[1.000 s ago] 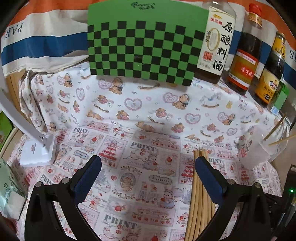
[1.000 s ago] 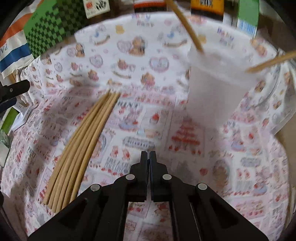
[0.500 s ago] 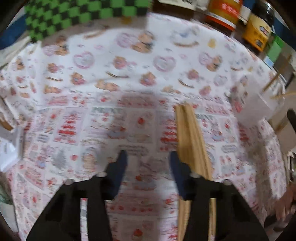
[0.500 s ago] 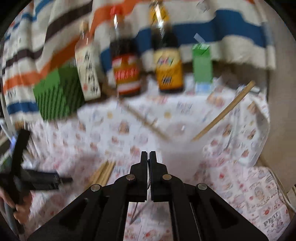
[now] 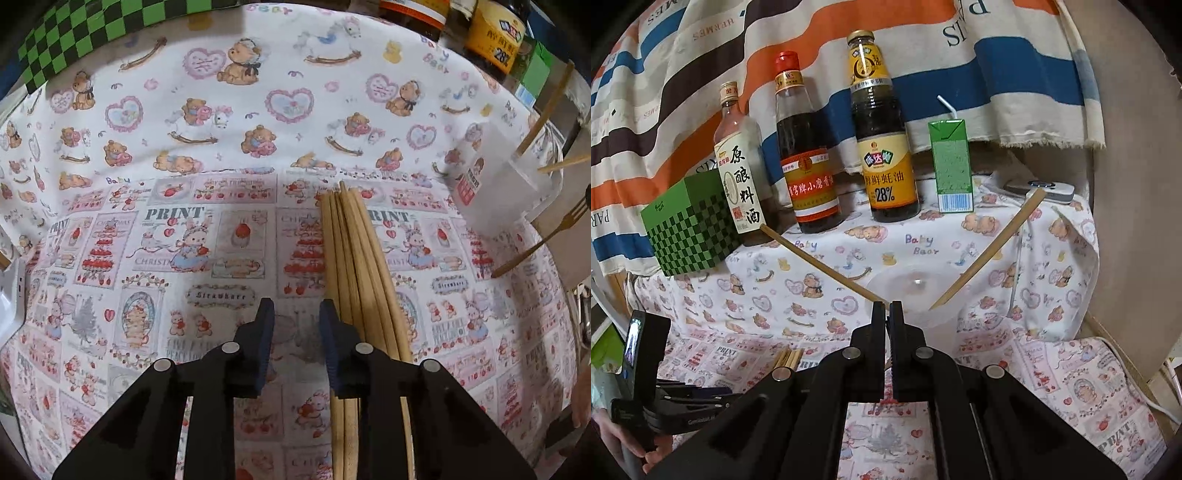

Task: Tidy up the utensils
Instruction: 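Close the left tool on a chopstick from the bundle while the right tool lifts its chopstick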

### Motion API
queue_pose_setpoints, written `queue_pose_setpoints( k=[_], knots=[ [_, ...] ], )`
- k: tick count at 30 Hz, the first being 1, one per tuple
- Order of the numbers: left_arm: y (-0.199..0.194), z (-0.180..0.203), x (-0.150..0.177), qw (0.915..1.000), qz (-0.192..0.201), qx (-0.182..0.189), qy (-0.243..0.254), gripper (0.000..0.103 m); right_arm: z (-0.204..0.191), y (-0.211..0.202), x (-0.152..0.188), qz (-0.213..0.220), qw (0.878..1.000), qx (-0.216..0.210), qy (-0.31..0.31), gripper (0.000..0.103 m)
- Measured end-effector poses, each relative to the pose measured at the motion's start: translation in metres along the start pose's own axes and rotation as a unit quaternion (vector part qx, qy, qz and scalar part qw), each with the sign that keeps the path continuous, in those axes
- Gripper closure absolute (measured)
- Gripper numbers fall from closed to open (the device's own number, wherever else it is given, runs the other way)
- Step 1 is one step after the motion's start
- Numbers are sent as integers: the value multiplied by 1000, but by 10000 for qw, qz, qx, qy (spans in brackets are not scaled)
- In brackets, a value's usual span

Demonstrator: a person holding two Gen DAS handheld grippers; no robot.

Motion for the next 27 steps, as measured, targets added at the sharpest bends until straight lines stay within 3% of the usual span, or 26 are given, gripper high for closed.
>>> queue_pose_setpoints(
  k=[6,8,10,15,24,27],
  knots=[
    [12,4,-19,9994,327,79,46,79,-2,-4,-1,212,9996,134,-98,101],
    [13,2,-30,9977,428,484,-179,79,-1,-5,-2,252,9995,152,-102,101],
    [16,-1,-33,9968,411,616,-308,79,-1,-3,-2,192,9995,211,-130,101],
    [21,3,-28,9982,340,480,-90,89,4,1,-2,16,9998,178,-46,101],
    [26,24,-26,9991,414,40,92,87,6,0,-3,32,9998,185,-6,101],
    [30,27,-25,9987,460,130,151,87,6,2,-3,23,9999,170,-15,101]
  ],
)
Point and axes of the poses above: each gripper's, at about its wrist camera, not at the fingertips, and y roughly the way its jaws point, z to its right, x to its underside, the point moved 2 cm from there along y, roughly the way its jaws point, and after that the axes turned 5 degrees about -y, right-handed, at the moved point
